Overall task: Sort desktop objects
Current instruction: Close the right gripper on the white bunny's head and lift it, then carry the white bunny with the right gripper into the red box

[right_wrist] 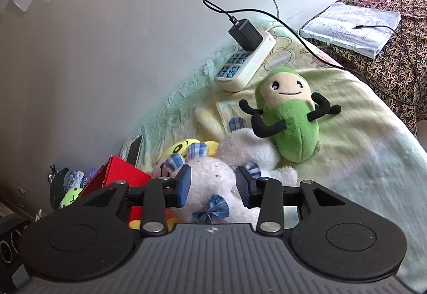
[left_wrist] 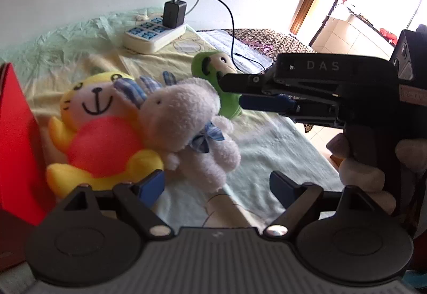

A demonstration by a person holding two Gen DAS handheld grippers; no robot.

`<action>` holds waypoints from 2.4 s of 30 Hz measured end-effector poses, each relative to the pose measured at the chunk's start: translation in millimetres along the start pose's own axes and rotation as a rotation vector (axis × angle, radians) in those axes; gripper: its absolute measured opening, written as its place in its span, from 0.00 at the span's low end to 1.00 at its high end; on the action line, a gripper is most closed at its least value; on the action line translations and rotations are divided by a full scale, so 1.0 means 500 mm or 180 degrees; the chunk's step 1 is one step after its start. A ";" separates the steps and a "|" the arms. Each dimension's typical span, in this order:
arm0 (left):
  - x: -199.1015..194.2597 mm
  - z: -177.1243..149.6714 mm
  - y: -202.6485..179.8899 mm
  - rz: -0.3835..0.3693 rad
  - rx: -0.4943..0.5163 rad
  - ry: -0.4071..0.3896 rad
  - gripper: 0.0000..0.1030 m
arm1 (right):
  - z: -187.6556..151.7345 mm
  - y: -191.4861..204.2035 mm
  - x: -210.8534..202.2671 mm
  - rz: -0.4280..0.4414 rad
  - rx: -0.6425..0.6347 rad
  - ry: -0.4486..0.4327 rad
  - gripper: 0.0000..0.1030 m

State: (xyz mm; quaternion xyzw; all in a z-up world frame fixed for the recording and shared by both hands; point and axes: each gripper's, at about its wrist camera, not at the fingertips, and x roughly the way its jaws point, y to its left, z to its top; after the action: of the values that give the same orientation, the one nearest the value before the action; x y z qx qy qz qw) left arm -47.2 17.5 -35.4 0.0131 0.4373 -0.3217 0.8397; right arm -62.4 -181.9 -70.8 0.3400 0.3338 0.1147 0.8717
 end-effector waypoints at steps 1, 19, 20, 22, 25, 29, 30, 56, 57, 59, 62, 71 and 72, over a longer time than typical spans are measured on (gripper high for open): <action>0.014 0.005 -0.006 0.0029 -0.0019 0.0008 0.84 | 0.003 -0.008 0.002 0.0023 0.0009 0.0047 0.40; 0.102 0.032 0.017 0.0391 -0.0414 0.0025 0.87 | 0.049 -0.033 0.127 0.0597 -0.0093 0.0867 0.55; 0.103 0.031 0.018 0.0403 -0.0411 0.0030 0.85 | 0.048 -0.032 0.134 0.0632 -0.0089 0.0913 0.59; 0.105 0.032 0.021 0.0420 -0.0400 0.0042 0.81 | 0.047 -0.037 0.150 0.0692 -0.0018 0.1037 0.63; 0.107 0.030 0.019 0.0424 -0.0368 0.0069 0.80 | 0.041 -0.046 0.163 0.0833 0.0096 0.1213 0.62; 0.100 0.029 0.000 0.0449 -0.0253 0.0041 0.79 | 0.038 -0.054 0.138 0.0946 0.0095 0.1155 0.59; 0.096 0.030 -0.010 0.0464 -0.0189 0.0017 0.79 | 0.038 -0.057 0.128 0.0983 0.0111 0.1127 0.59; -0.208 0.012 0.035 0.0387 0.0362 -0.0965 0.78 | 0.003 0.166 0.049 0.1605 0.0467 0.0382 0.60; -0.224 0.011 0.050 0.0434 0.0354 -0.1009 0.79 | 0.001 0.186 0.062 0.1650 0.0459 0.0397 0.60; -0.255 0.007 0.083 0.0529 0.0318 -0.1079 0.79 | -0.006 0.225 0.091 0.1732 0.0467 0.0453 0.60; -0.289 -0.003 0.138 0.0675 0.0230 -0.1139 0.79 | -0.027 0.272 0.140 0.1827 0.0523 0.0573 0.60; -0.338 -0.049 0.311 0.0976 -0.0116 -0.1050 0.77 | -0.119 0.370 0.292 0.1741 0.0754 0.0893 0.60; -0.338 -0.051 0.330 0.0987 -0.0158 -0.1014 0.77 | -0.130 0.375 0.307 0.1692 0.0787 0.0934 0.60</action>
State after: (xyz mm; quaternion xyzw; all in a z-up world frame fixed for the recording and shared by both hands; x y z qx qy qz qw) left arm -44.2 245.7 31.7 0.0084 0.2996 -0.1759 0.9377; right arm 15.2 56.4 -57.9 0.4984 0.3668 0.3446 0.7059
